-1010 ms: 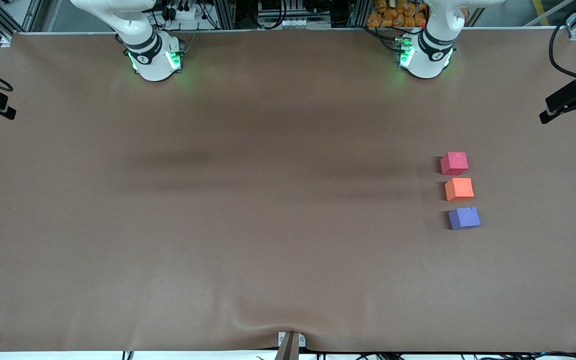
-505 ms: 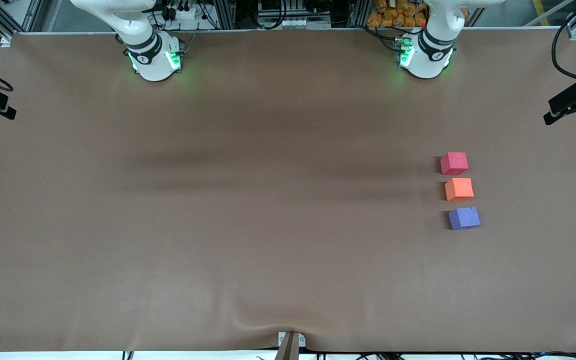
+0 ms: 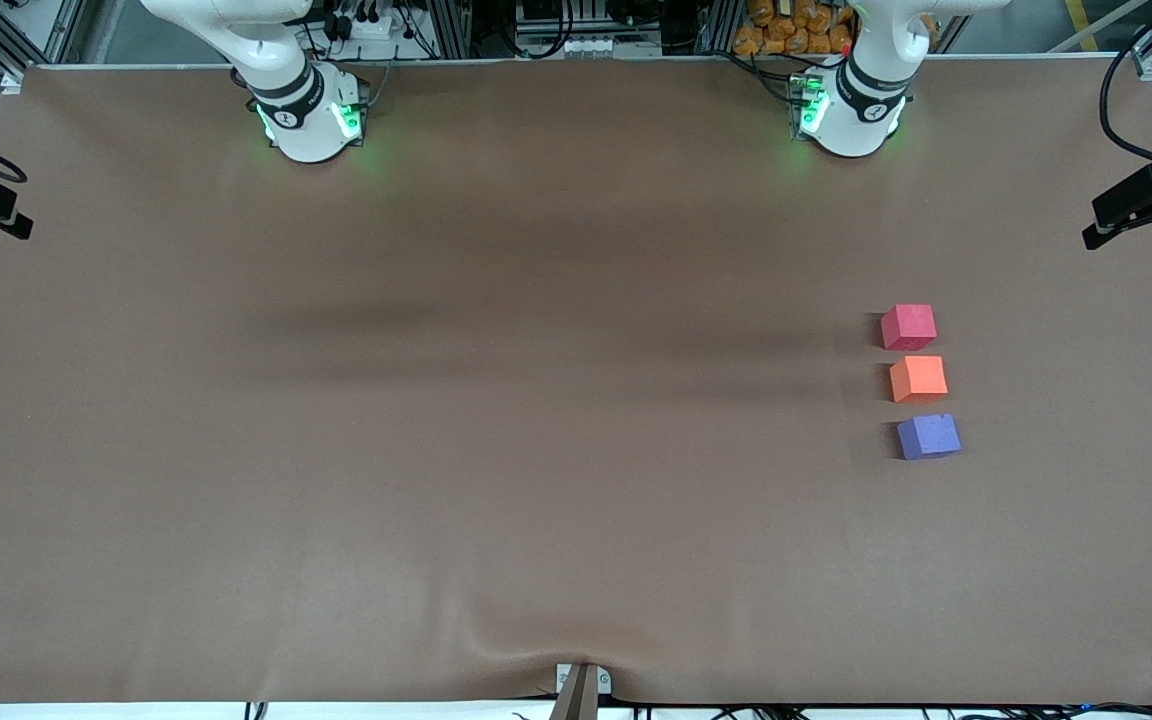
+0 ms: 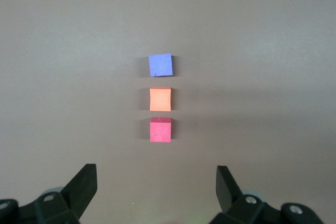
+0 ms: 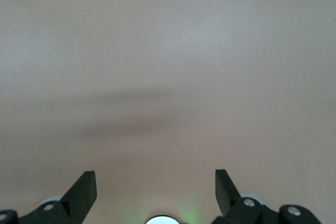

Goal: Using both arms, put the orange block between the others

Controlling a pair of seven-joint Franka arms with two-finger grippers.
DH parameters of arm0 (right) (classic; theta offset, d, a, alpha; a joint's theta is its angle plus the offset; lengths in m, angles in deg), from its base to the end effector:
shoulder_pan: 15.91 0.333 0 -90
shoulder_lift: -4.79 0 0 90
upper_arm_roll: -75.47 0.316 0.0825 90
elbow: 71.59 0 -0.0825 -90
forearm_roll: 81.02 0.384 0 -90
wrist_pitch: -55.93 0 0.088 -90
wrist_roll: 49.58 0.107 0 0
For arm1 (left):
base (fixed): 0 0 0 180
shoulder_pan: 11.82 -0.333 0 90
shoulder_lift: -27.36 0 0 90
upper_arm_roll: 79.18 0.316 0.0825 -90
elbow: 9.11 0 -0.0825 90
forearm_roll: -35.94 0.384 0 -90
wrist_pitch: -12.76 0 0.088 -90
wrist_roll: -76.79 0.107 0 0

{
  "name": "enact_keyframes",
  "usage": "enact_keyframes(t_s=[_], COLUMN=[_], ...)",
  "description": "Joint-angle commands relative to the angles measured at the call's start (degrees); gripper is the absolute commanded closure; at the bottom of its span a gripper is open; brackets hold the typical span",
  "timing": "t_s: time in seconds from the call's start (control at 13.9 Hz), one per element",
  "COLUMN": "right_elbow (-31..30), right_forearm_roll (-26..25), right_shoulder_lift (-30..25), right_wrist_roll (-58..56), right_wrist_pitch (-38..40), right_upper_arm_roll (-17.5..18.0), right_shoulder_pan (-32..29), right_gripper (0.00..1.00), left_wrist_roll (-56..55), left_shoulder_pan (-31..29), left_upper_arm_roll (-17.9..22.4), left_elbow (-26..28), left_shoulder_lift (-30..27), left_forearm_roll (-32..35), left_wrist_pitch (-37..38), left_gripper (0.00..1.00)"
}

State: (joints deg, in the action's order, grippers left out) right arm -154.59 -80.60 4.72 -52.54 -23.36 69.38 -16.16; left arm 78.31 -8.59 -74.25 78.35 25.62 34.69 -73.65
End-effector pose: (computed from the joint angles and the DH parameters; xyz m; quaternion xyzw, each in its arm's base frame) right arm 0.5309 -0.0581 0.6659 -0.9991 0.0289 0.0314 0.0062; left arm 0.5388 0.0144 0.6563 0.9999 0.0008 0.0063 0.0120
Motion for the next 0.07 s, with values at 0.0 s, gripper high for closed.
enact_keyframes(t_s=[0.0], right_elbow=[0.74], right_forearm_roll=[0.73], right_shoulder_lift=[0.15], right_wrist_roll=[0.15], right_wrist_pitch=[0.71], right_upper_arm_roll=[0.38], right_shoulder_pan=[-0.45], right_gripper=[0.0], left_wrist_roll=[-0.11], left_shoulder_pan=[0.56], left_upper_arm_roll=[0.17], left_elbow=[0.43], left_shoulder_lift=[-0.37], left_forearm_roll=[1.08], left_wrist_pitch=[-0.51], left_gripper=[0.0])
